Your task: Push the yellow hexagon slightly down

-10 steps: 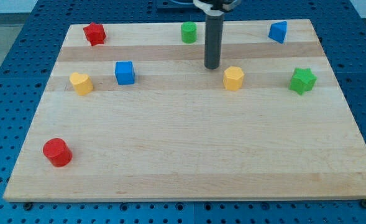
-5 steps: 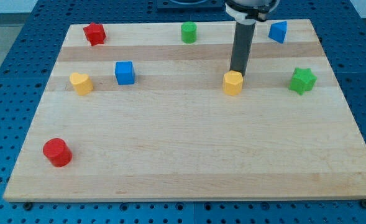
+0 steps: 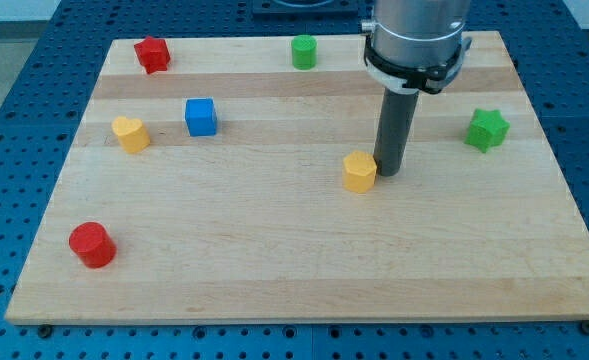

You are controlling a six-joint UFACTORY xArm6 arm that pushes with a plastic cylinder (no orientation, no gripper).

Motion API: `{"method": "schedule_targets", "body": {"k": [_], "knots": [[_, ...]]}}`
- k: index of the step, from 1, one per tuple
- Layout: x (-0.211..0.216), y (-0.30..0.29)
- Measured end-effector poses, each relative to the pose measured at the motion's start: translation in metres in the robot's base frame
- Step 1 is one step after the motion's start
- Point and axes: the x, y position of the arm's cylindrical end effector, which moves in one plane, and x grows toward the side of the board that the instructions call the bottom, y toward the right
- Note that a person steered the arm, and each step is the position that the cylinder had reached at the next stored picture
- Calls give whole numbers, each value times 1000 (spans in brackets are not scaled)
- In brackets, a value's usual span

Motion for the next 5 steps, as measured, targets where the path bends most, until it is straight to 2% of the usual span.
{"method": "schedule_targets", "body": {"k": [5], "knots": [[-12,-47]]}}
